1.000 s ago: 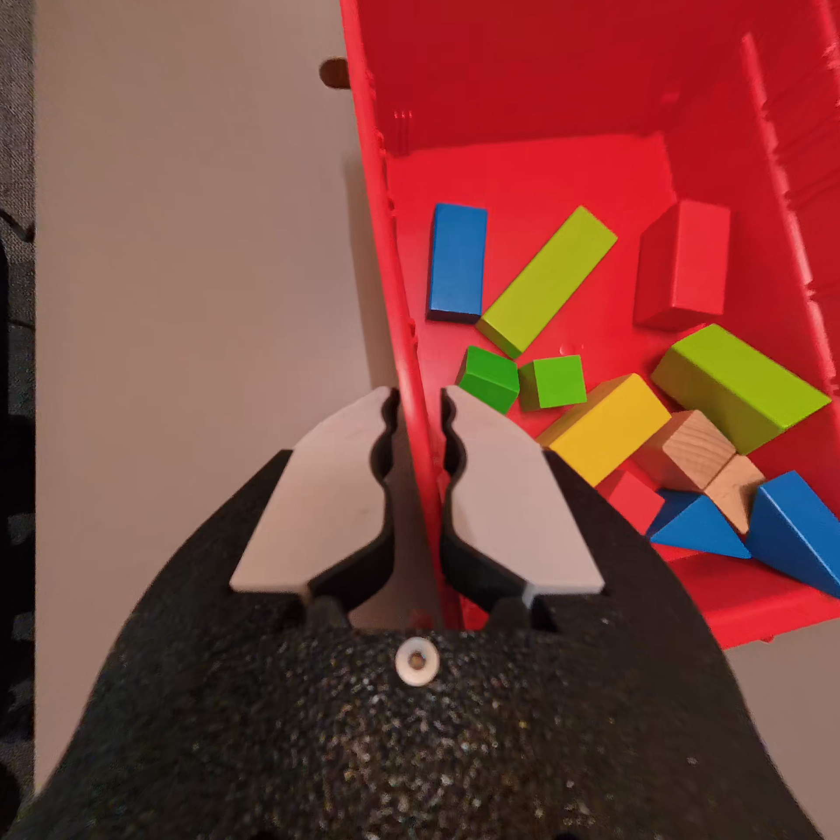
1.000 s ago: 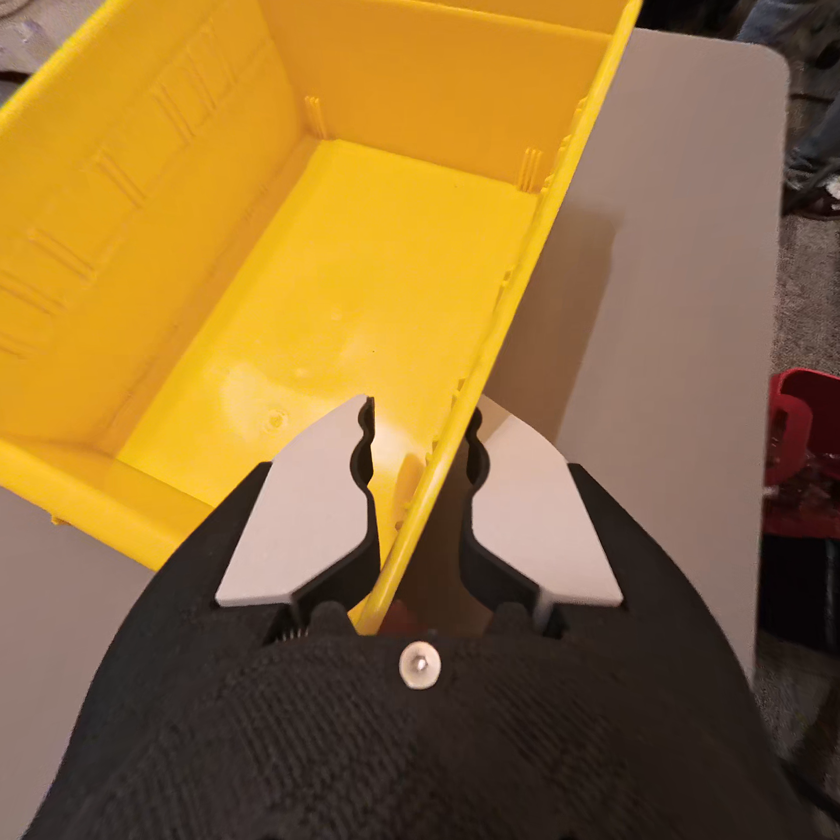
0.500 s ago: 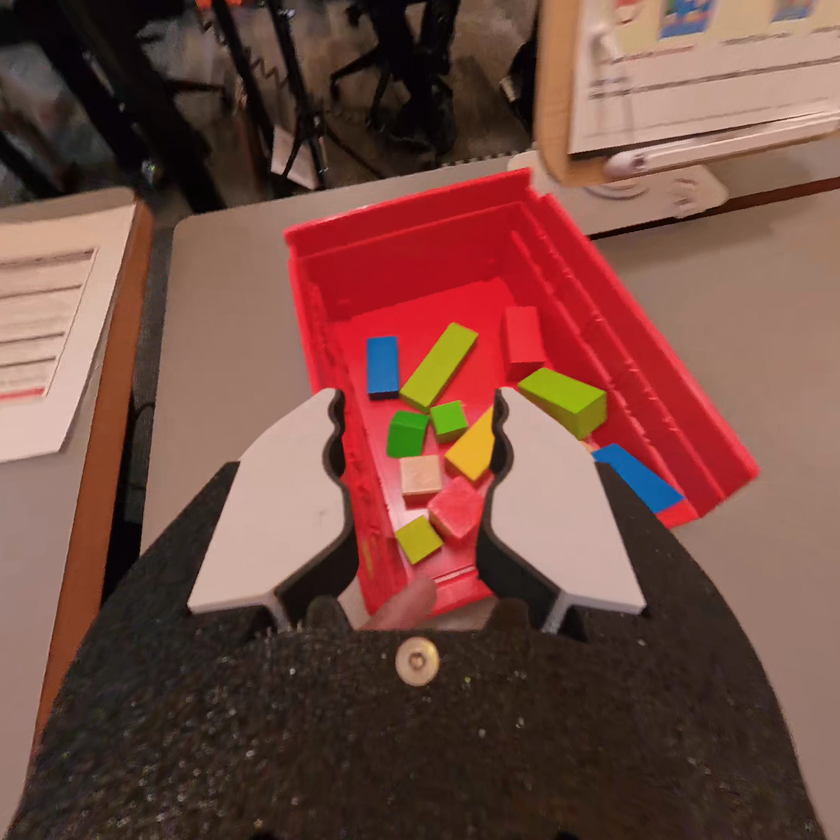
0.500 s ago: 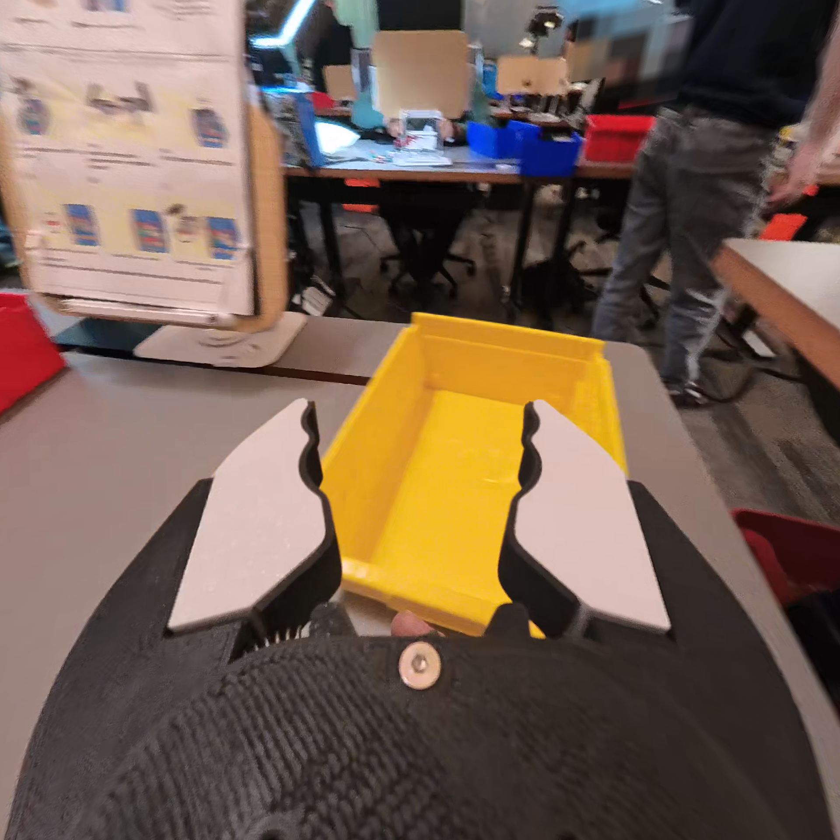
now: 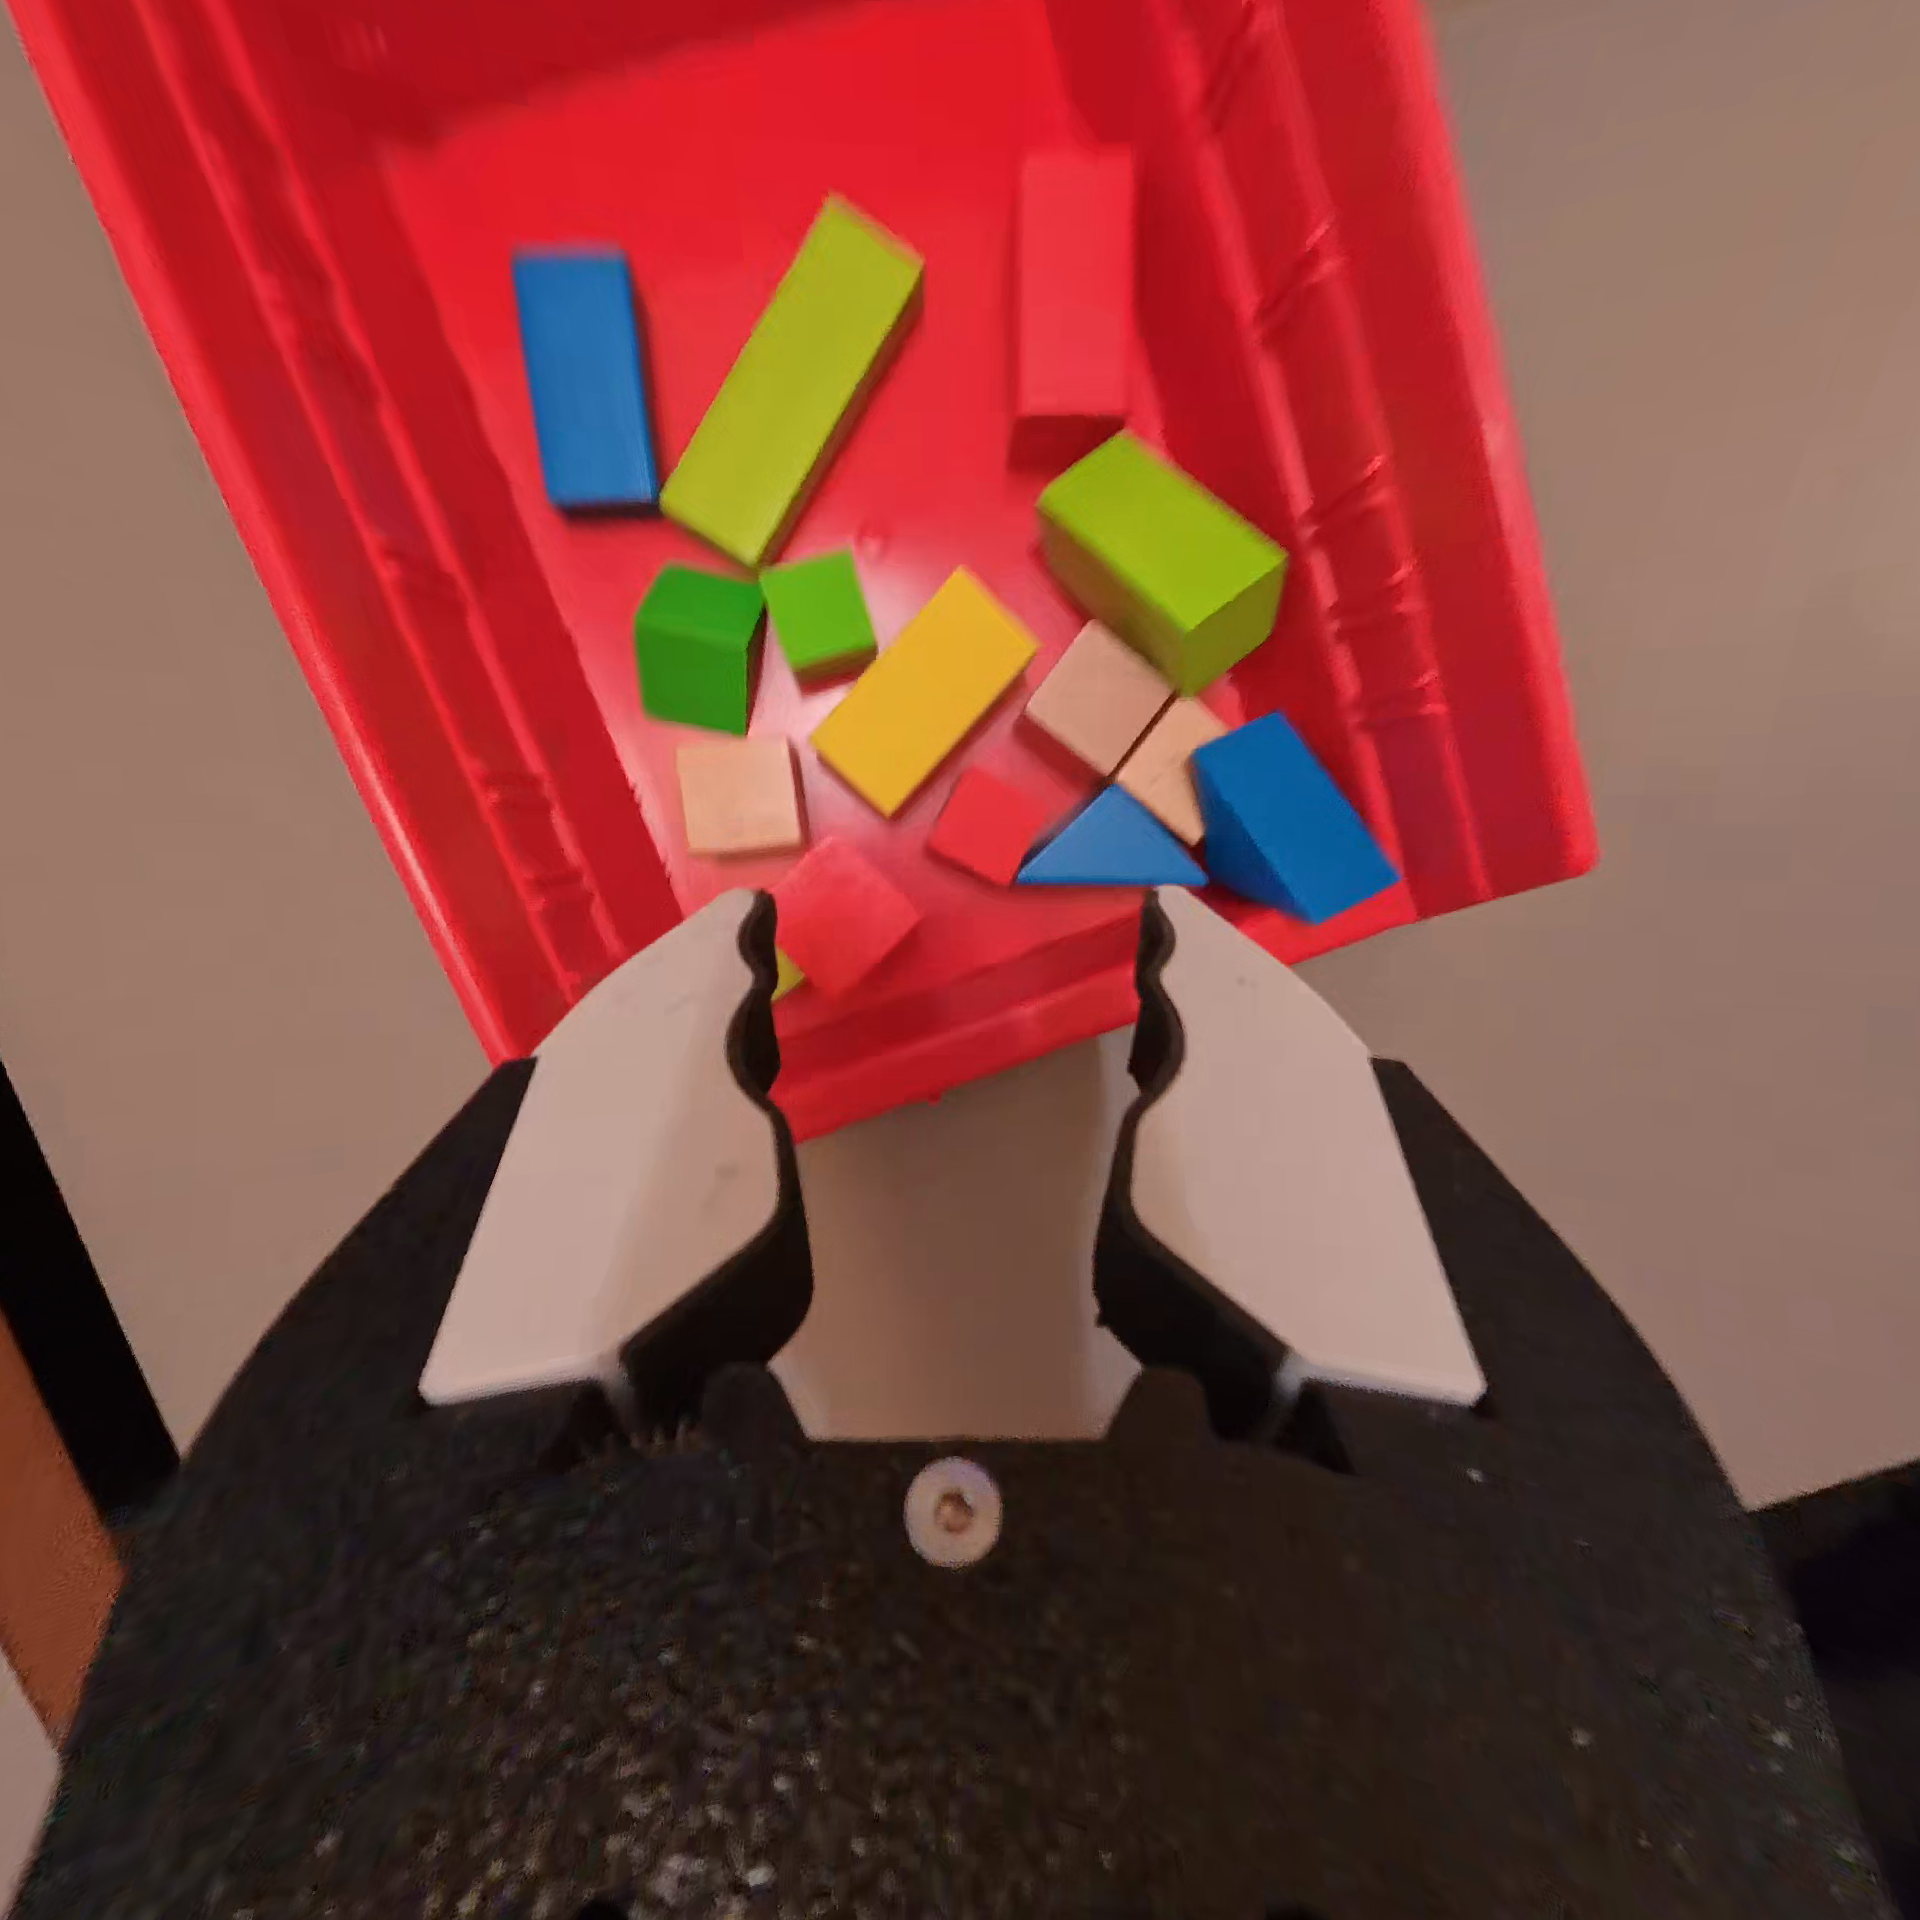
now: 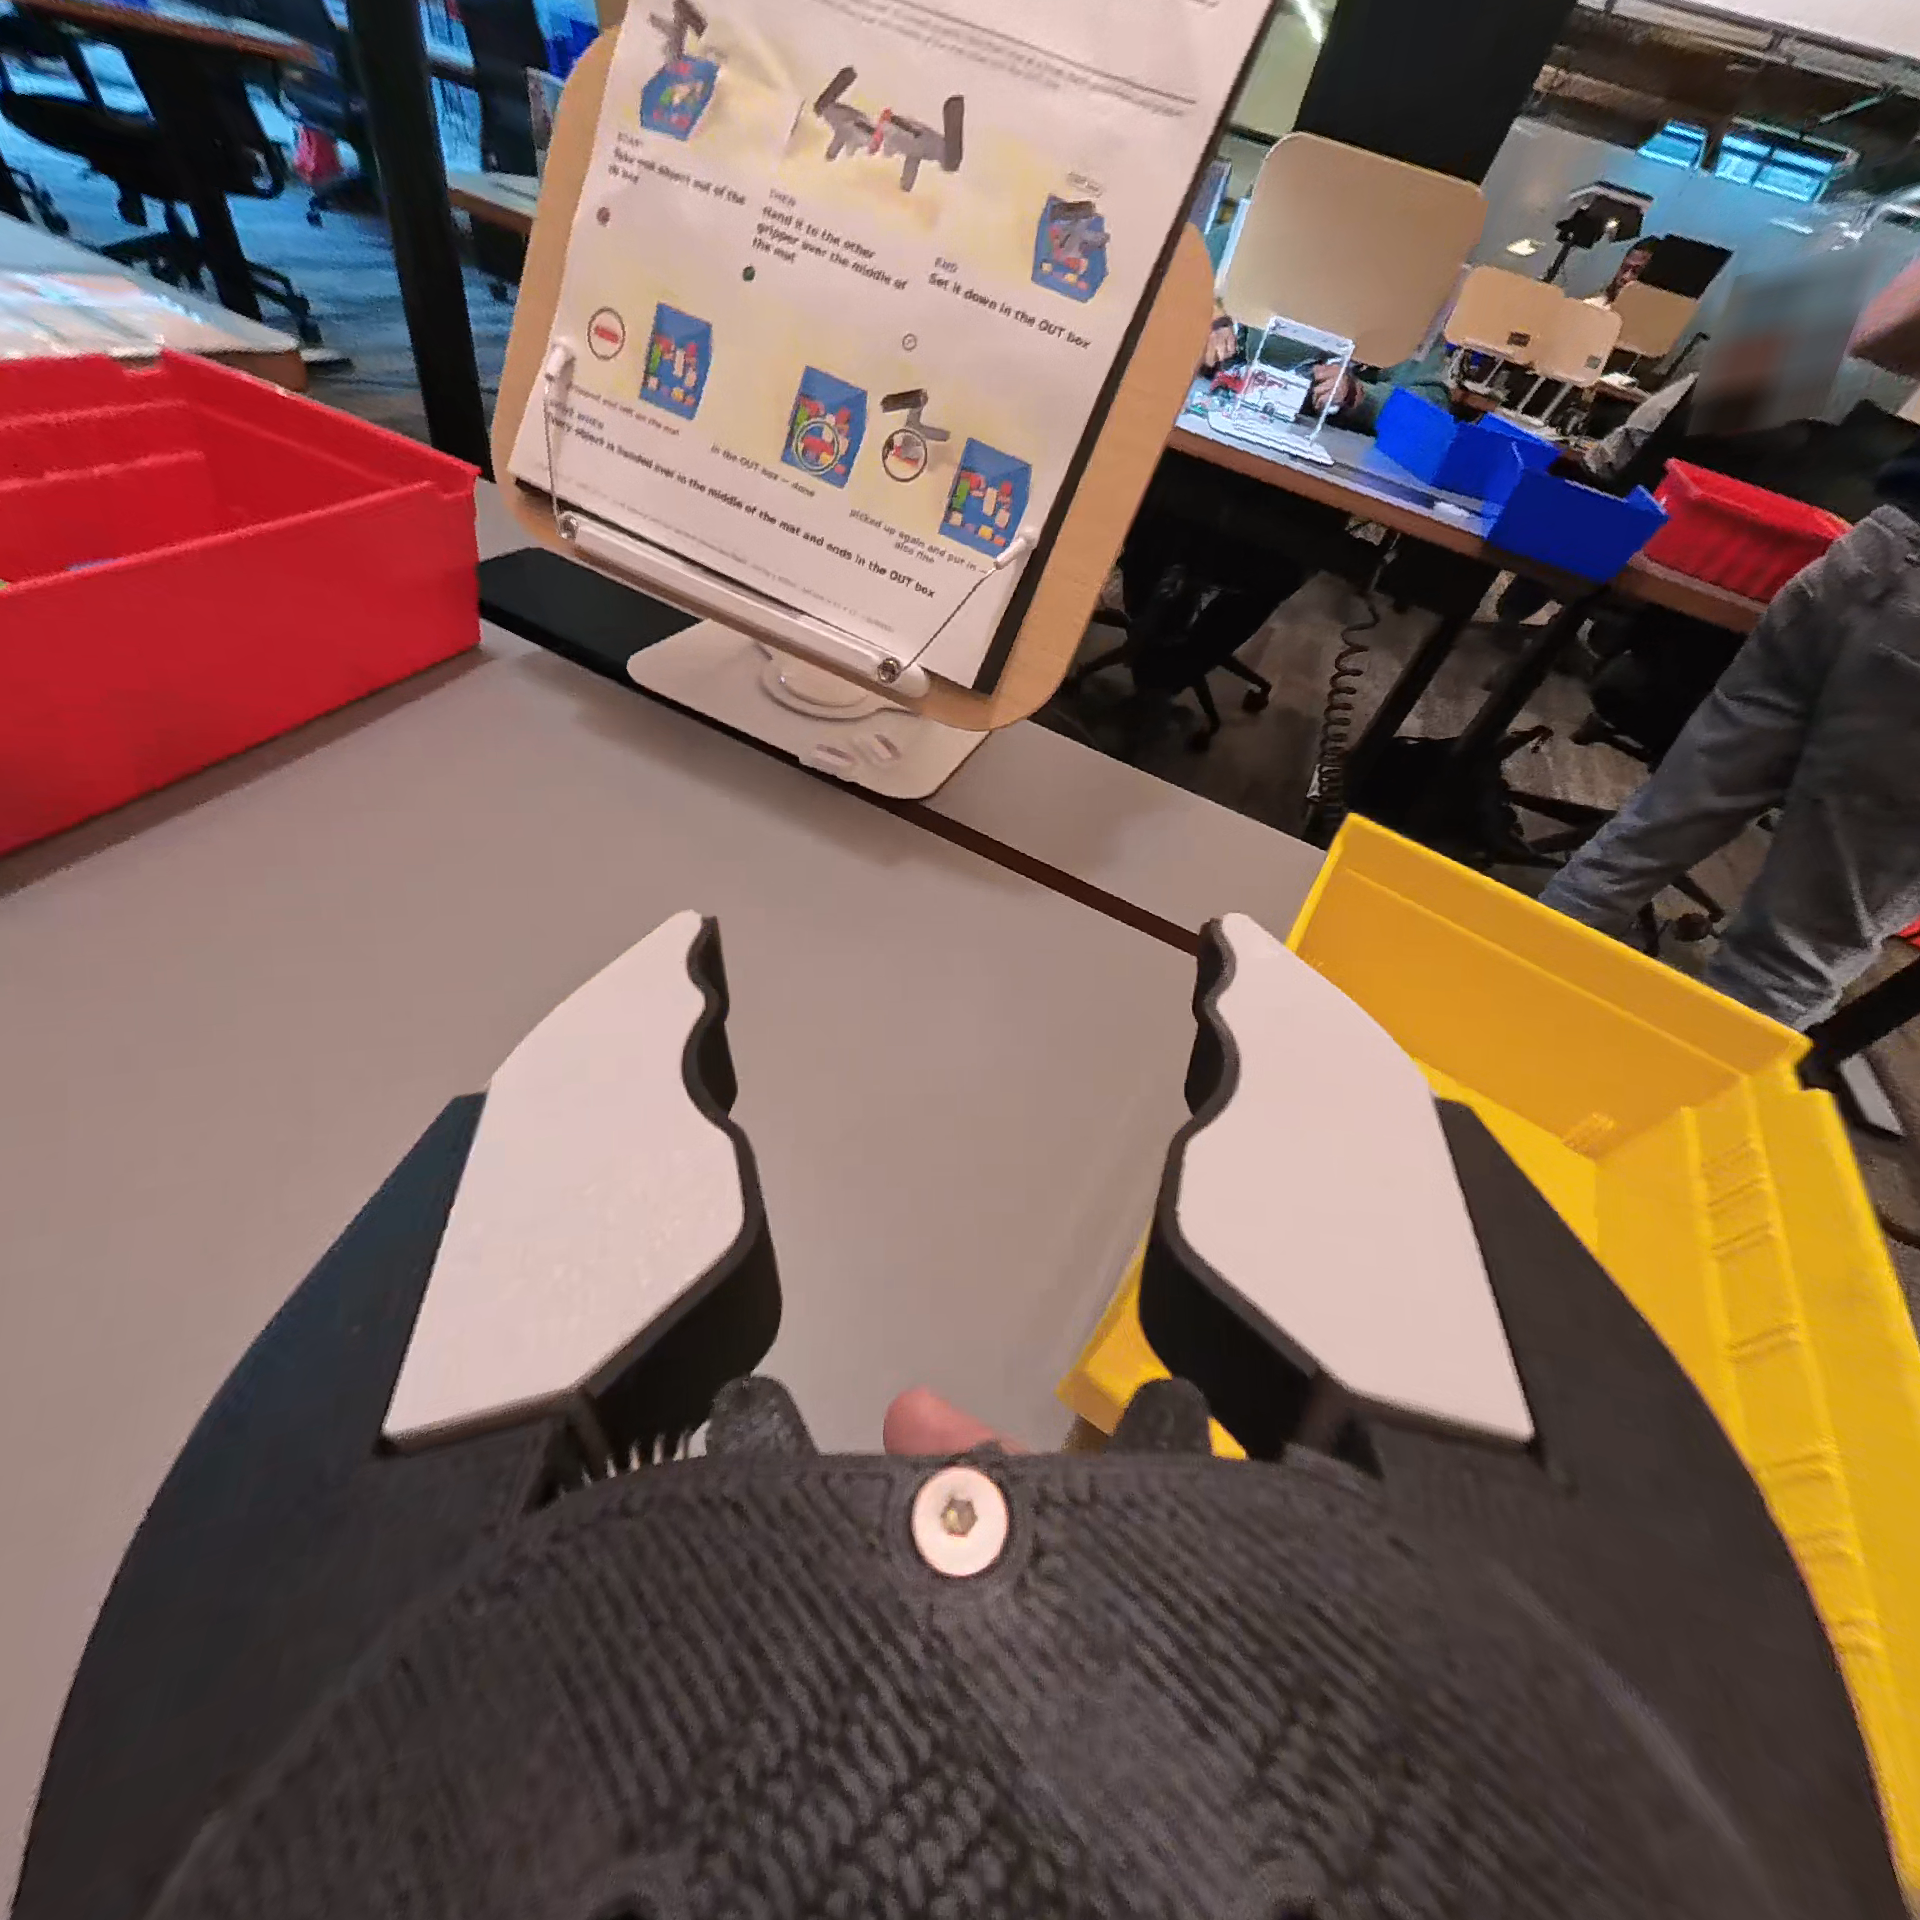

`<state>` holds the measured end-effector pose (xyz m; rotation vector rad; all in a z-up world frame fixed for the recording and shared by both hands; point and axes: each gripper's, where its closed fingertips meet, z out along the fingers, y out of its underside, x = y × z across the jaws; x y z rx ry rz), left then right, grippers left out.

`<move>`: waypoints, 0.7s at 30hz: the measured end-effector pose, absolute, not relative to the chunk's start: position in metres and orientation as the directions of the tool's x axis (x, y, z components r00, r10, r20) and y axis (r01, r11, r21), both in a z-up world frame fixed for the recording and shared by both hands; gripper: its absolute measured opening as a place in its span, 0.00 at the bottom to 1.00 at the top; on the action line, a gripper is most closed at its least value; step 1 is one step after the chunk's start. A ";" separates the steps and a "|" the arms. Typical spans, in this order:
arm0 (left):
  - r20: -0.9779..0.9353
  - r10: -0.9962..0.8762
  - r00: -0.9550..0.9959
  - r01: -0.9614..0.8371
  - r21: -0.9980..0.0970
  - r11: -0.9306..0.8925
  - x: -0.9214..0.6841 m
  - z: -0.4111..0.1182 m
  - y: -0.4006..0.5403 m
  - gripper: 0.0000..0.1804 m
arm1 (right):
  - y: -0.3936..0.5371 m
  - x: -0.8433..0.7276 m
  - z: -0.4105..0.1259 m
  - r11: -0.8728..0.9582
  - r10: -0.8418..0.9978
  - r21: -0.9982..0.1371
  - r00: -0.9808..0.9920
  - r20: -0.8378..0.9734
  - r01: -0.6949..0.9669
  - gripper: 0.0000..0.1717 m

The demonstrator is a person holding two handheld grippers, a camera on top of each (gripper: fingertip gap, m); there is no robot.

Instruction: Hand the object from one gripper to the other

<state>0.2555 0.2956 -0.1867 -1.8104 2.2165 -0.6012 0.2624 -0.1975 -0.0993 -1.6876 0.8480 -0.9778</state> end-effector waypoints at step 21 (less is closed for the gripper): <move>-0.019 -0.982 0.190 -0.980 -0.065 -0.188 0.253 -0.250 0.328 0.35 | -0.176 0.257 -0.116 -0.312 -0.817 -0.944 0.536 0.211 -0.106 0.49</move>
